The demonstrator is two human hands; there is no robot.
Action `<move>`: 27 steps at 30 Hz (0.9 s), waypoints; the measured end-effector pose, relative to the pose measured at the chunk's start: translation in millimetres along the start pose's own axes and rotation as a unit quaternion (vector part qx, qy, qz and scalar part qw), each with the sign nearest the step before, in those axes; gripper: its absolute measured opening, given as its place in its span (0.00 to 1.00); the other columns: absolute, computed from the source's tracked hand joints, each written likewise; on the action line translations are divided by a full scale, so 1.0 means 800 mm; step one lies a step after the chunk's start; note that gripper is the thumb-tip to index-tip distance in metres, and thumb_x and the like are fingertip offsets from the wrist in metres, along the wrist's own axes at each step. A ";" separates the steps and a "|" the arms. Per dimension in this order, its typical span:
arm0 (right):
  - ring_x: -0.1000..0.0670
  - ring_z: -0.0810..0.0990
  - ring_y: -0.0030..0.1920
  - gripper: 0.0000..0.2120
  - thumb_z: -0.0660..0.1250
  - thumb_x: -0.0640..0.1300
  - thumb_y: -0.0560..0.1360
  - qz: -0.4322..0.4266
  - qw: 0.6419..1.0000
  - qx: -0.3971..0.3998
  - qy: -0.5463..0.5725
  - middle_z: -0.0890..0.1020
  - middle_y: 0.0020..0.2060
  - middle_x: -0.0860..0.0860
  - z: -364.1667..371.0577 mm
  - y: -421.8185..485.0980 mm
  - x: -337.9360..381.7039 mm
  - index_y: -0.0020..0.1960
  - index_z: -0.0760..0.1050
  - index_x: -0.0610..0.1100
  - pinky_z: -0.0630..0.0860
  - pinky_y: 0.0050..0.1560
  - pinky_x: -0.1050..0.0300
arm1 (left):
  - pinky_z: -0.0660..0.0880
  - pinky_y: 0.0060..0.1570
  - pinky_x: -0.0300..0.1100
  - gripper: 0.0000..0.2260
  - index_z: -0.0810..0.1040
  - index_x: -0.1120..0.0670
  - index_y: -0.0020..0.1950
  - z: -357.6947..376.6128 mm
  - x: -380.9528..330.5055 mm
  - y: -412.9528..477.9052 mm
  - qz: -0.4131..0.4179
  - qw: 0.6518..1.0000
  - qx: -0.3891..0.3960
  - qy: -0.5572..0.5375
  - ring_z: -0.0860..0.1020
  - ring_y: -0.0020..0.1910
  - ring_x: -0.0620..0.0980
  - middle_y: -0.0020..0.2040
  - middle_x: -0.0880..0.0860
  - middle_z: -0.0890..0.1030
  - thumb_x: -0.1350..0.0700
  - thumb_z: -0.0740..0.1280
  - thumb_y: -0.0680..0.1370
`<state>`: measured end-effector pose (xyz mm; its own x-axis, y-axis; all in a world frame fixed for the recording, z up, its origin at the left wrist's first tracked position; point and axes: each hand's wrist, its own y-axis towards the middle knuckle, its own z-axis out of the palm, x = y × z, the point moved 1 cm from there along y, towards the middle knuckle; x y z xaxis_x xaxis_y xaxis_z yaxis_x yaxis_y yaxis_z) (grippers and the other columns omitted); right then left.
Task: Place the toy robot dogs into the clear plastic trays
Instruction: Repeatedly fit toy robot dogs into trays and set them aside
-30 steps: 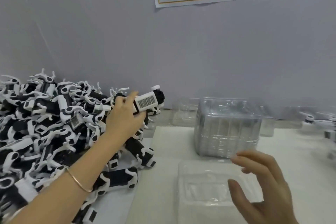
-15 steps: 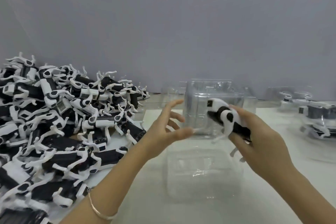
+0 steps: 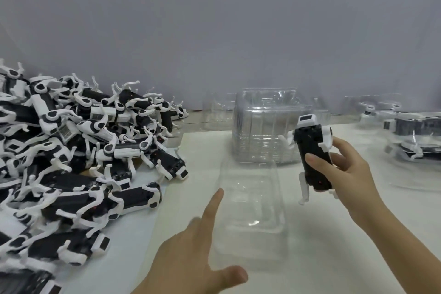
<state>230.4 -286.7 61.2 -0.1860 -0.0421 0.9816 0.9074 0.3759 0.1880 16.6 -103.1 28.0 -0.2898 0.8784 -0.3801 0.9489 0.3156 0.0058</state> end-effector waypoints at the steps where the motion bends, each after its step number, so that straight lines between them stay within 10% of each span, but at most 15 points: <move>1: 0.49 0.83 0.34 0.17 0.72 0.40 0.73 -0.001 1.000 0.002 -0.006 0.85 0.39 0.50 0.002 0.000 -0.001 0.55 0.76 0.60 0.78 0.29 0.58 | 0.67 0.35 0.30 0.50 0.25 0.25 0.64 -0.003 -0.002 -0.005 0.026 1.000 -0.011 -0.010 0.73 0.33 0.37 0.46 0.37 0.71 0.13 0.41 0.48; 4: 0.46 0.84 0.37 0.19 0.73 0.41 0.73 0.000 1.000 0.011 -0.029 0.86 0.41 0.52 0.004 0.002 -0.004 0.58 0.76 0.57 0.79 0.31 0.55 | 0.69 0.43 0.24 0.33 0.60 0.32 0.69 -0.016 0.014 0.010 0.189 0.974 -0.123 -0.034 0.73 0.39 0.31 0.40 0.38 0.75 0.27 0.65 0.66; 8: 0.50 0.84 0.38 0.24 0.74 0.41 0.71 0.006 0.999 0.040 -0.034 0.83 0.44 0.56 0.006 0.004 0.002 0.60 0.74 0.64 0.75 0.28 0.62 | 0.55 0.74 0.38 0.26 0.73 0.44 0.68 -0.008 0.038 0.056 0.299 0.949 -0.092 0.027 0.60 0.75 0.43 0.74 0.45 0.67 0.41 0.71 0.71; 12: 0.49 0.85 0.38 0.27 0.72 0.39 0.73 -0.002 0.996 0.075 -0.057 0.81 0.46 0.52 0.009 0.005 0.013 0.52 0.71 0.72 0.77 0.28 0.57 | 0.71 0.64 0.50 0.18 0.81 0.52 0.55 0.010 0.019 0.090 0.356 0.923 -0.131 0.068 0.77 0.63 0.51 0.57 0.49 0.81 0.42 0.74 0.72; 17: 0.51 0.84 0.36 0.24 0.71 0.39 0.72 -0.022 0.992 0.090 -0.088 0.82 0.46 0.53 0.006 0.011 0.013 0.49 0.72 0.70 0.74 0.26 0.63 | 0.73 0.44 0.44 0.19 0.79 0.52 0.54 0.036 -0.013 0.085 0.354 0.896 -0.248 0.102 0.79 0.38 0.50 0.41 0.48 0.81 0.39 0.70 0.73; 23: 0.57 0.82 0.38 0.20 0.77 0.44 0.67 -0.038 0.979 0.128 -0.152 0.83 0.44 0.58 0.011 0.021 0.011 0.52 0.77 0.63 0.76 0.32 0.66 | 0.67 0.64 0.47 0.29 0.69 0.52 0.65 0.032 -0.002 0.070 0.293 0.872 -0.391 -0.029 0.72 0.65 0.52 0.64 0.52 0.73 0.39 0.71 0.69; 27: 0.58 0.82 0.37 0.17 0.78 0.47 0.65 -0.057 0.969 0.163 -0.175 0.84 0.41 0.58 0.027 0.033 0.022 0.49 0.80 0.63 0.75 0.33 0.70 | 0.63 0.70 0.48 0.42 0.62 0.47 0.70 0.029 0.038 0.088 0.157 0.879 -0.309 -0.327 0.63 0.74 0.46 0.73 0.42 0.64 0.29 0.71 0.63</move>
<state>242.7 -257.3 82.7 -0.4457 0.1956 0.8736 0.7175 0.6616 0.2179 77.8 -62.7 -4.4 0.3005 0.6263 -0.7193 0.6611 0.4068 0.6304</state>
